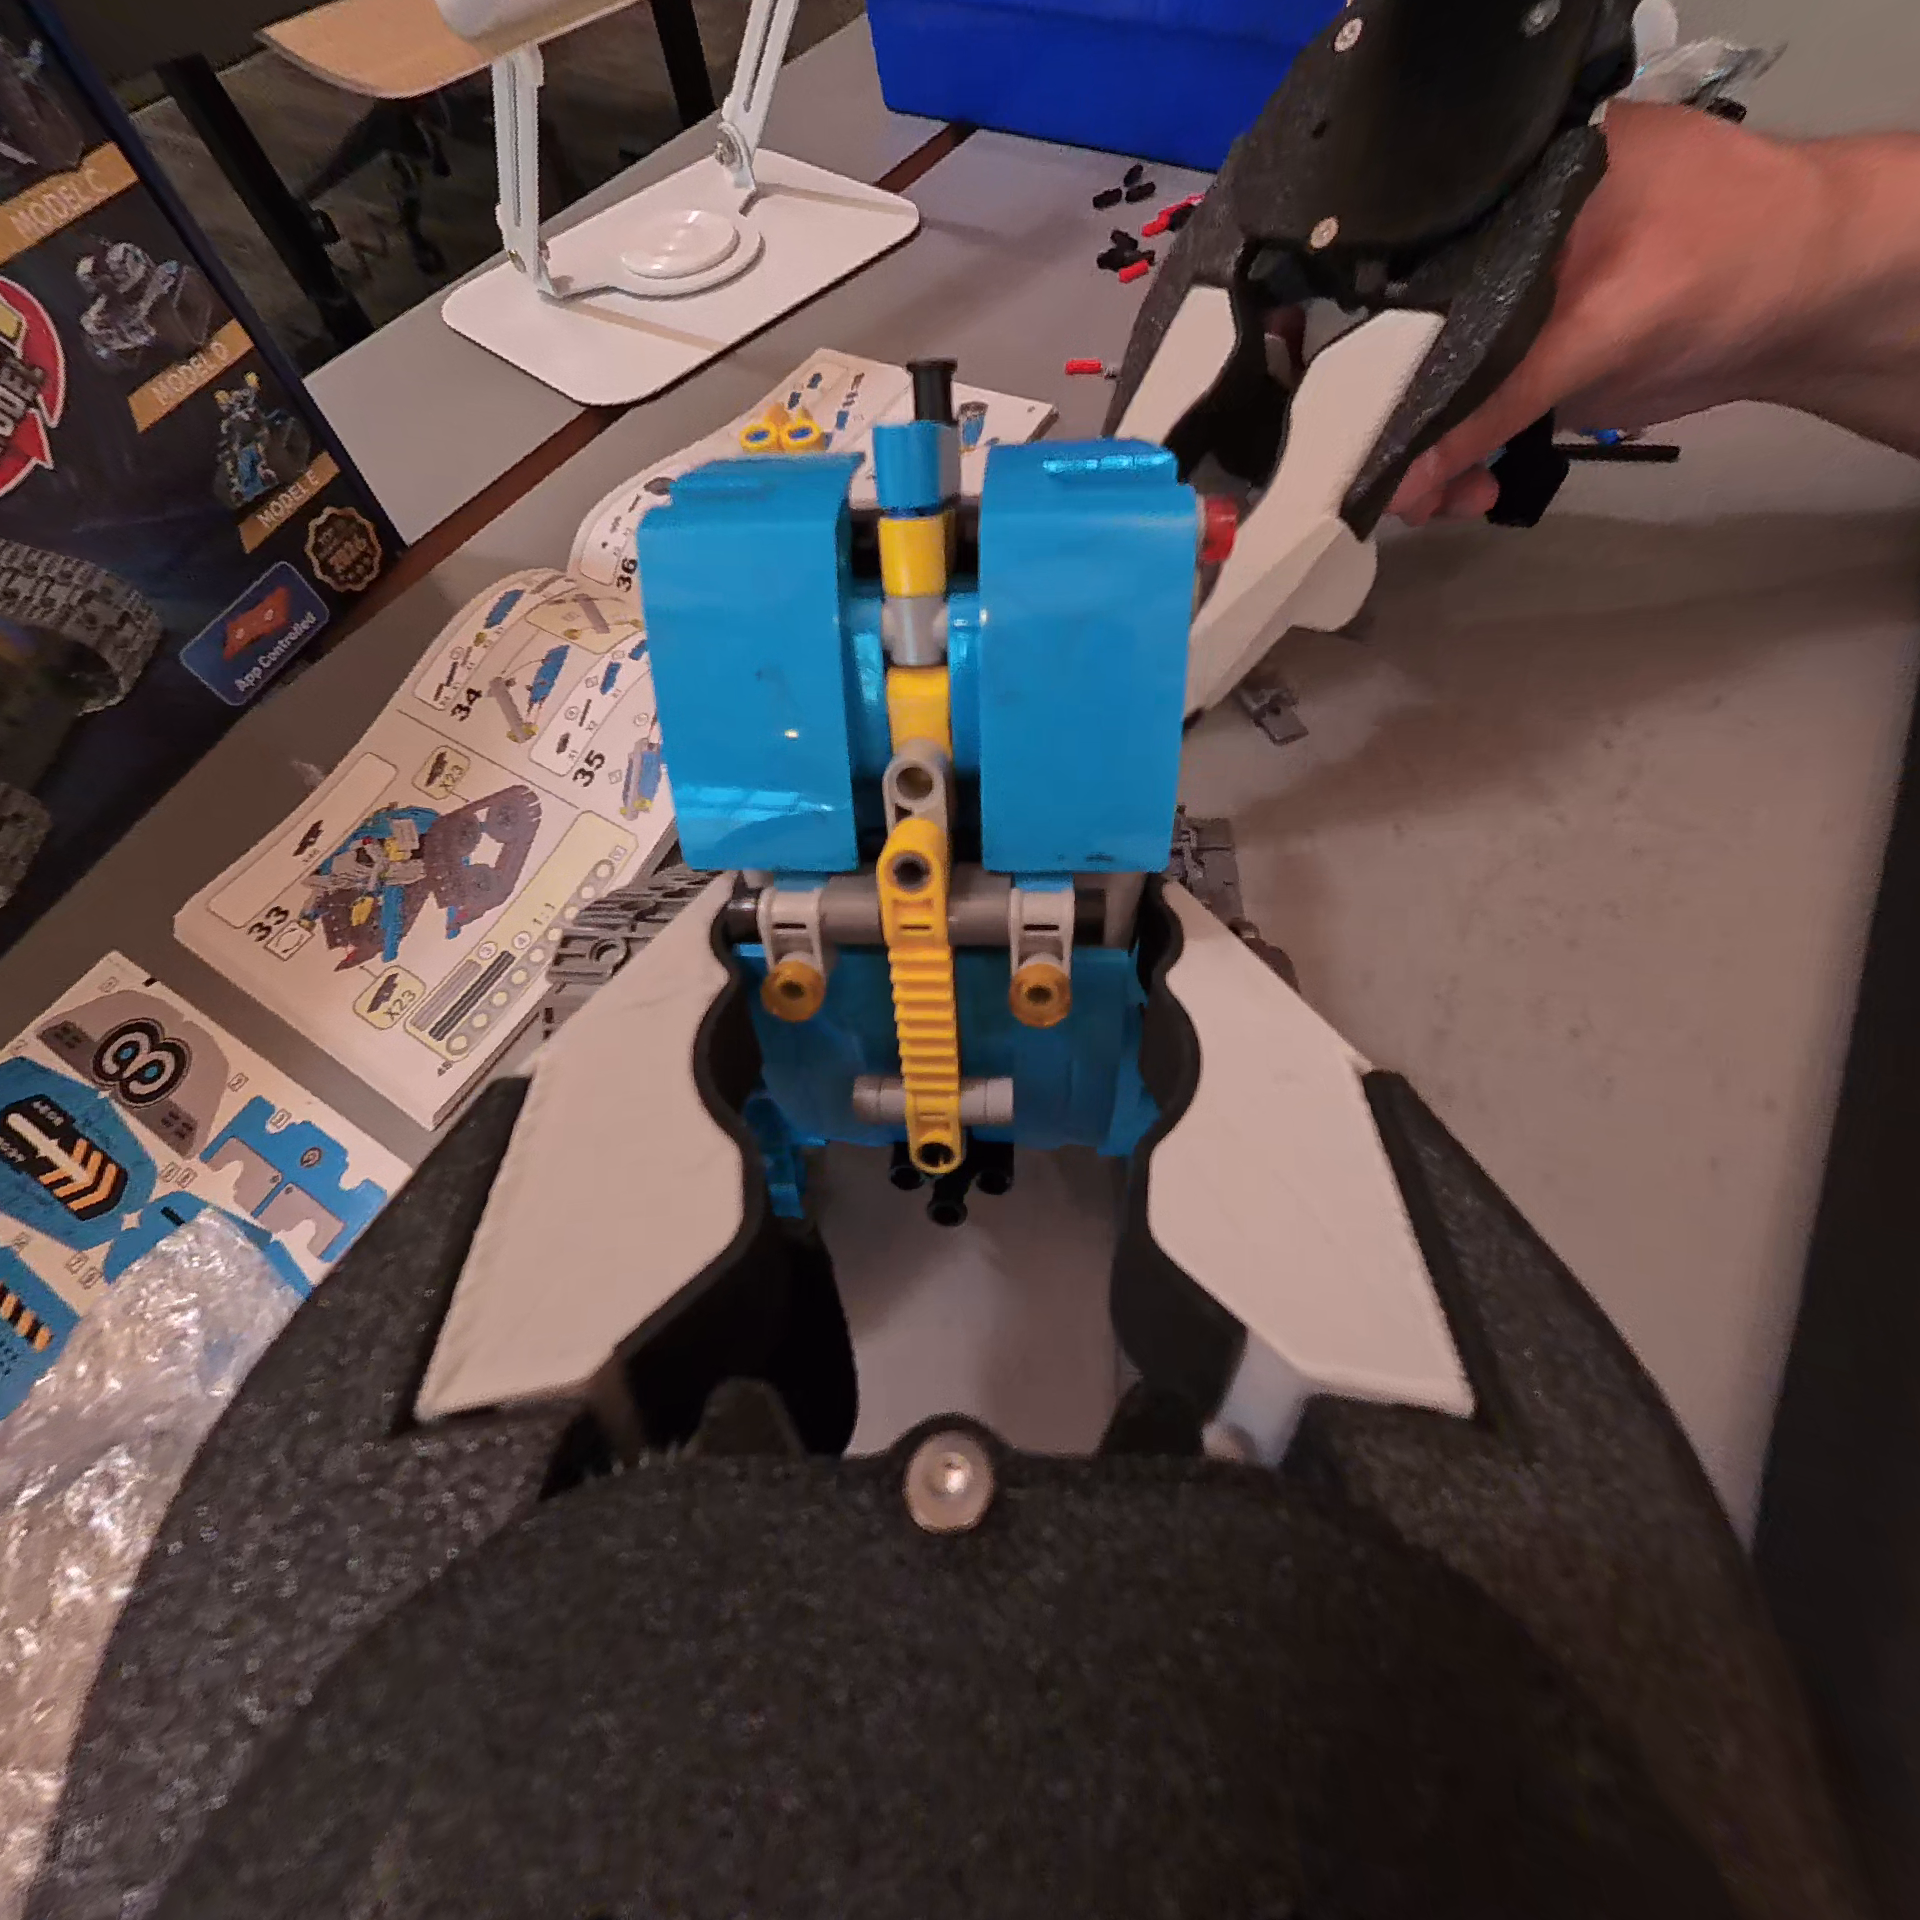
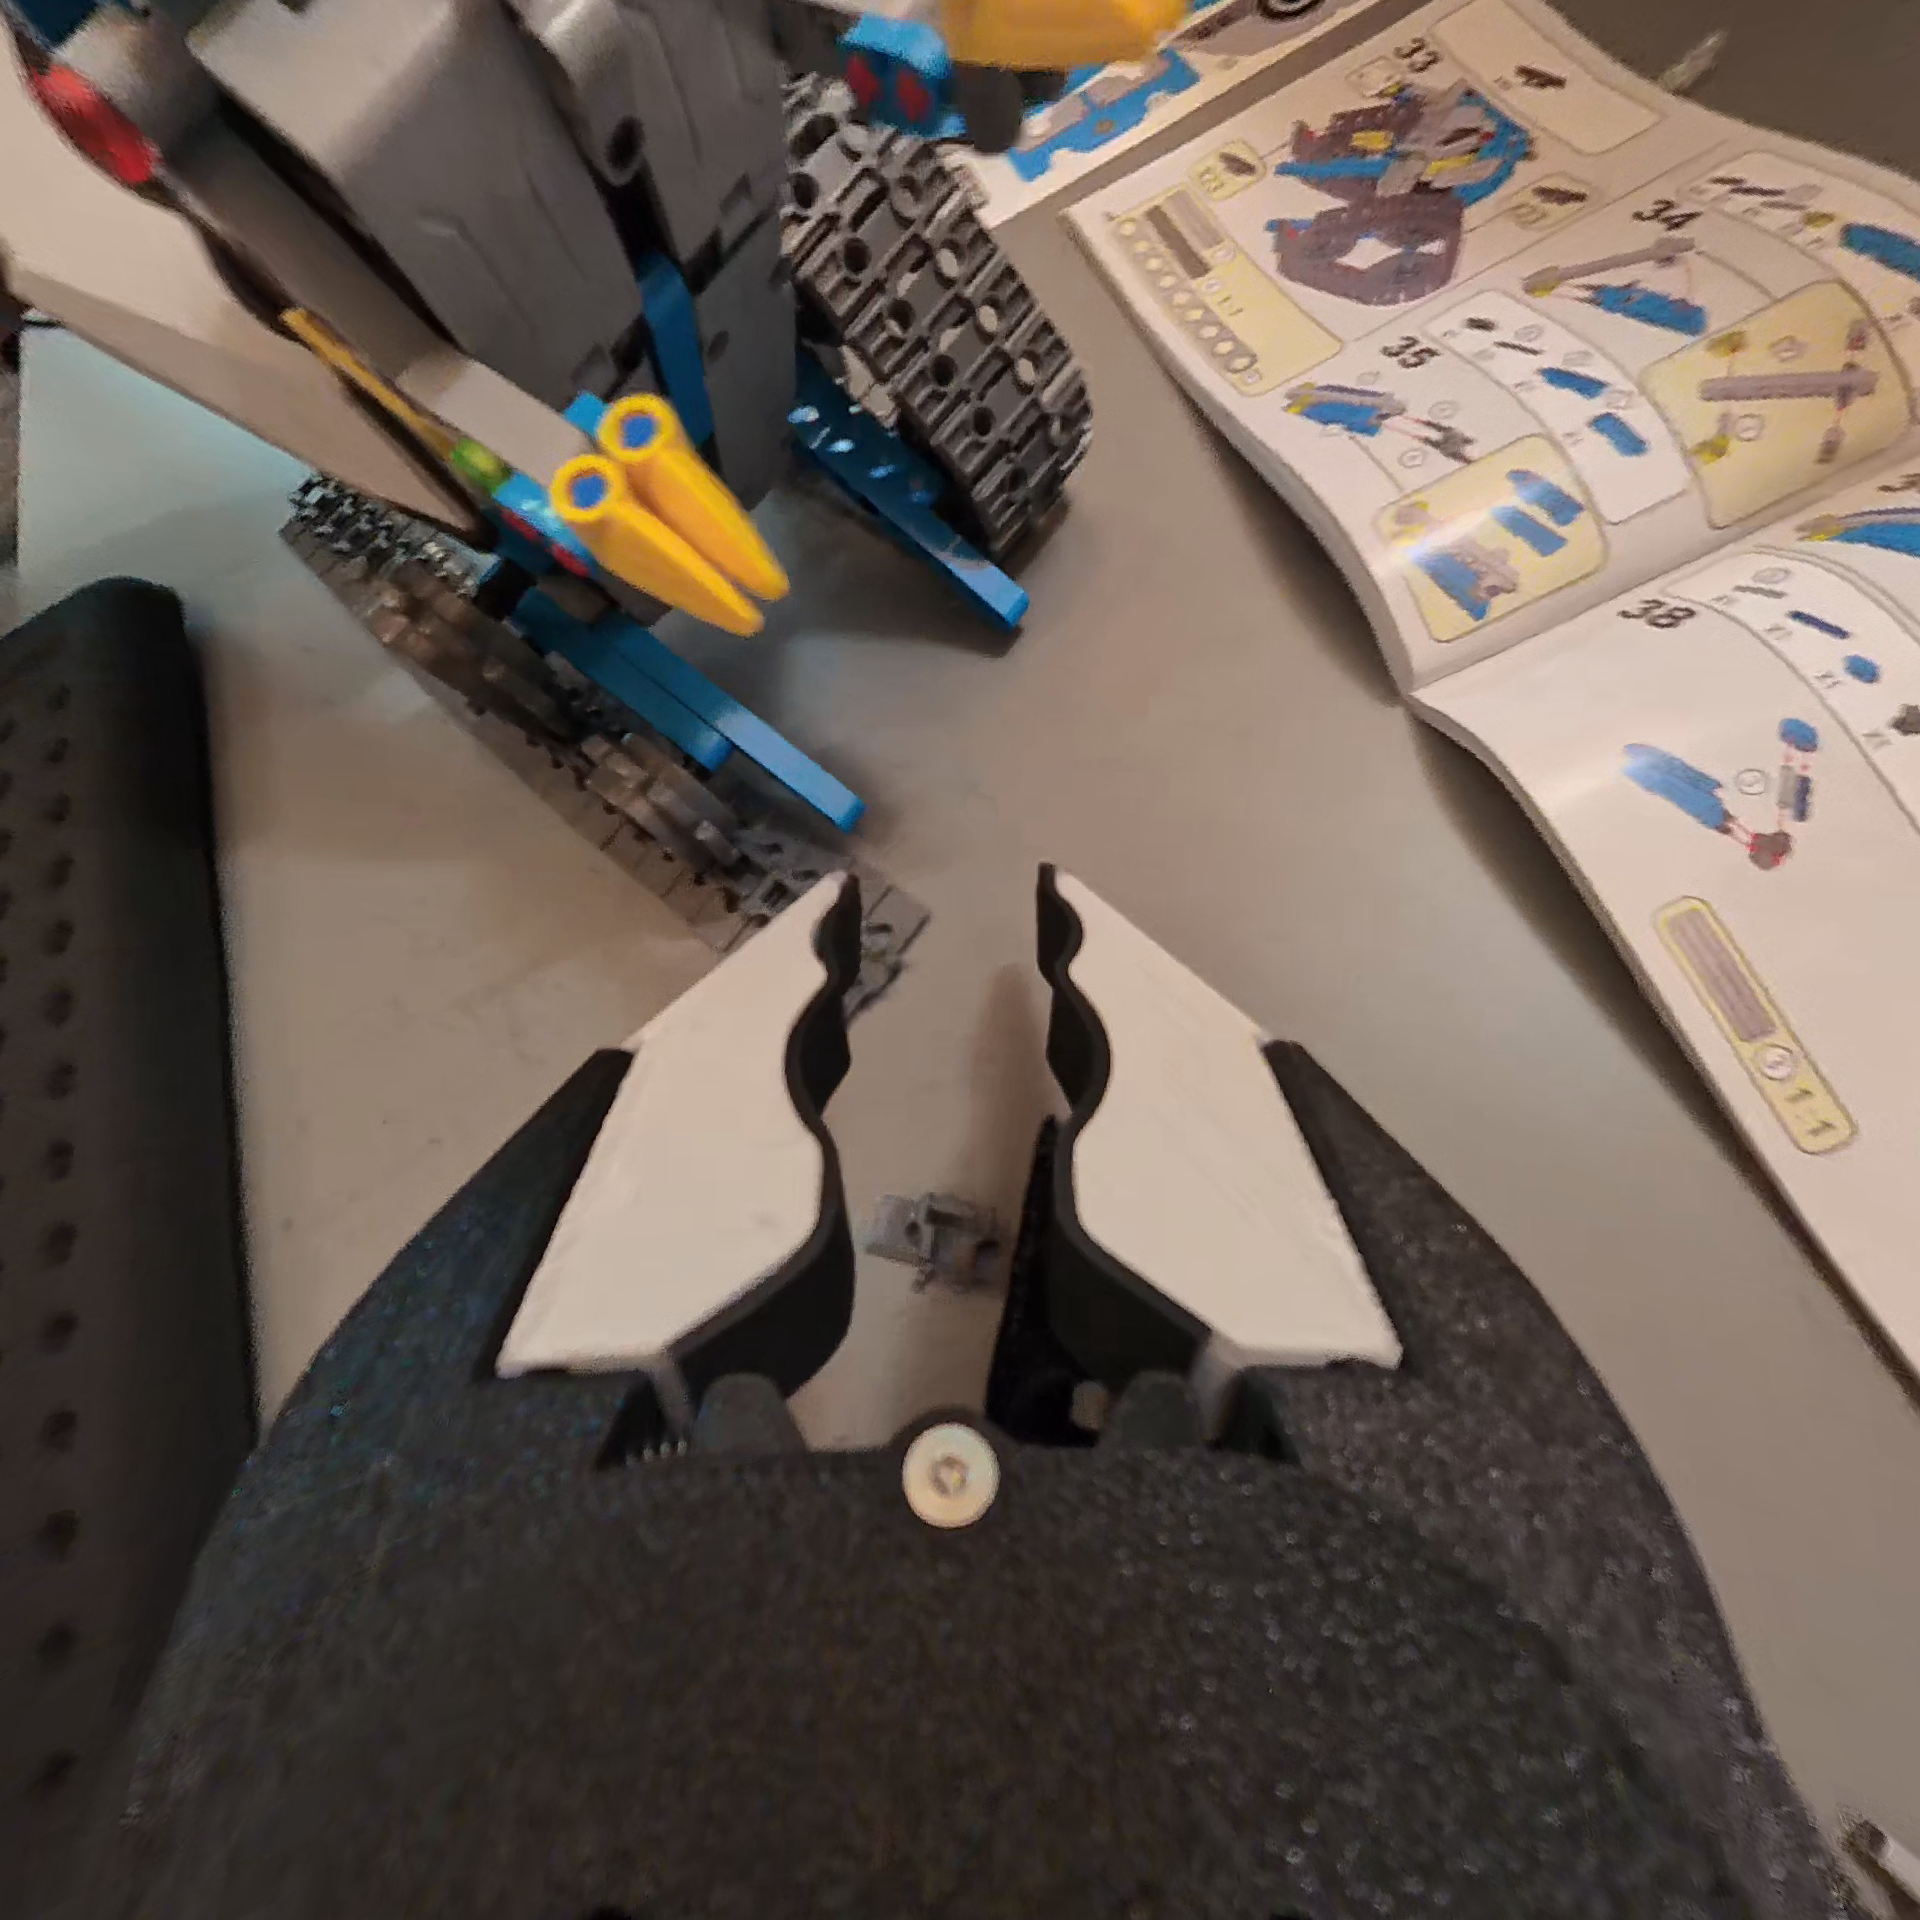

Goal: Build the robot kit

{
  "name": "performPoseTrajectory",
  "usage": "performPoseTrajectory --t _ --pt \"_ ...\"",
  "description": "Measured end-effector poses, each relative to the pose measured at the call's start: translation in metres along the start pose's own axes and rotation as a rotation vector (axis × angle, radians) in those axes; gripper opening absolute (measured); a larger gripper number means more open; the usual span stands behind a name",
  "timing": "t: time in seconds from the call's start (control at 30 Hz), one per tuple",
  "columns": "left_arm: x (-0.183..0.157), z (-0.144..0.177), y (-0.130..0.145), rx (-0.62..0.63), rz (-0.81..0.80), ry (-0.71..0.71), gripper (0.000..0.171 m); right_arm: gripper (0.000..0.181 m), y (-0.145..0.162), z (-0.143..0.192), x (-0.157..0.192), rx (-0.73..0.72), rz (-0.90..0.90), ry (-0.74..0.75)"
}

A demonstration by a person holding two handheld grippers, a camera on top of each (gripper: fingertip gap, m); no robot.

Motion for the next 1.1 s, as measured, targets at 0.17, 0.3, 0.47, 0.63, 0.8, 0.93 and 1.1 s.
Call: performPoseTrajectory --t 0.17,0.3,0.47,0.63,0.8,0.93,1.1 --pt "0.0 -0.002 -0.001 -0.024 0.006 -0.006 0.074 0.031 0.014 -0.005 0.021 0.098 0.116 -0.07" --pt "-0.001 -0.009 -0.006 -0.018 0.011 -0.018 0.074 0.027 0.023 -0.008 0.023 0.138 0.148 -0.088" --pt "-0.001 -0.008 0.002 -0.076 0.027 -0.024 0.074 0.028 0.03 -0.013 0.024 0.18 0.178 -0.079" --pt "0.0 -0.006 0.006 -0.083 -0.01 -0.074 0.073 0.026 0.028 -0.017 0.022 0.188 0.291 0.019" --pt "0.0 -0.003 0.007 -0.05 -0.021 -0.063 0.07 0.023 0.028 -0.017 0.021 0.189 0.335 0.057" --pt "0.0 0.001 0.01 -0.061 -0.02 -0.048 0.07 0.025 0.024 -0.018 0.023 0.168 0.341 0.05" --pt "0.0 0.002 0.011 -0.064 -0.031 -0.056 0.07 0.026 0.017 -0.023 0.031 0.137 0.391 0.068"
Point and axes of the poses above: each gripper's, where its closed fingertips meet, z back along the fingers, y out of its underside, x = y × z across the jaws, the point moved 1 cm from there along z, back along the fingers, and after that the axes turned 8 degrees about x, right-handed, at the moved point
